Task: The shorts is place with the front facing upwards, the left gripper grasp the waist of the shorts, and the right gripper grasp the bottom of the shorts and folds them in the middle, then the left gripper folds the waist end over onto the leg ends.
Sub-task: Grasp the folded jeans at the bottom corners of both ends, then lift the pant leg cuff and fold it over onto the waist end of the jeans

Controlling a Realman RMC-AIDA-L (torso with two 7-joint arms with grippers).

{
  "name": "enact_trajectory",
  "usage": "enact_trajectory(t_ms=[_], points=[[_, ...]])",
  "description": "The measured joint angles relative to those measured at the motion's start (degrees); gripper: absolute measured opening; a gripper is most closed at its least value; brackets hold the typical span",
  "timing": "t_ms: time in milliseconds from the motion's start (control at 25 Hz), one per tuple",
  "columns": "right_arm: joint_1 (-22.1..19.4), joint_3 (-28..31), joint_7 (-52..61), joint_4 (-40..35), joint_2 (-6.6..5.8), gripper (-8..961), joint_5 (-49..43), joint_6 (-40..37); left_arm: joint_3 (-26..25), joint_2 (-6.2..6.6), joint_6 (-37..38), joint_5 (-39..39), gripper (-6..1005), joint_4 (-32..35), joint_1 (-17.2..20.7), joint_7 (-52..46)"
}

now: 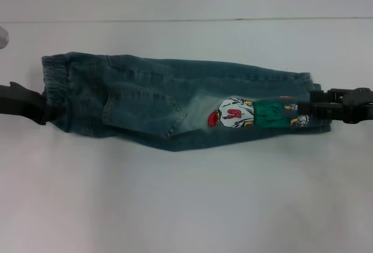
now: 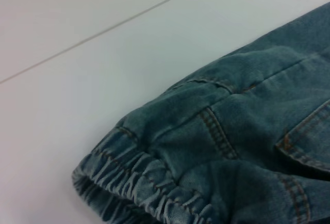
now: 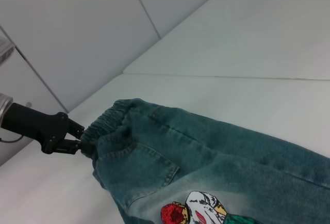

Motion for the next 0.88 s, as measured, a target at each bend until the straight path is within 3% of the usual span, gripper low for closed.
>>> enact_trajectory(t_ms=[400, 640, 800, 880], points=[[0.49, -0.31, -0.03, 0.00, 0.41, 734, 0.13, 0.97, -0.53, 0.63, 4.20, -4.01, 123, 1.20, 0.17, 0.31], [0.61, -0.11, -0.46, 0.00, 0.69, 734, 0.44, 1.54, -1.30, 0.83, 7.83, -5.98, 101, 3.72, 0.22, 0.14], [0.62, -0.13, -1.23, -0.01, 1.80, 733, 2.26, 3.33, -1.63, 1.56, 12.12, -9.68, 86, 6.04, 0.59, -0.07], [0.62, -0.17, -2.26, -0.01, 2.96, 733, 3.92, 4.63, -2.44, 2.21, 14.81, -11.83, 82, 6.52, 0.49, -0.08]])
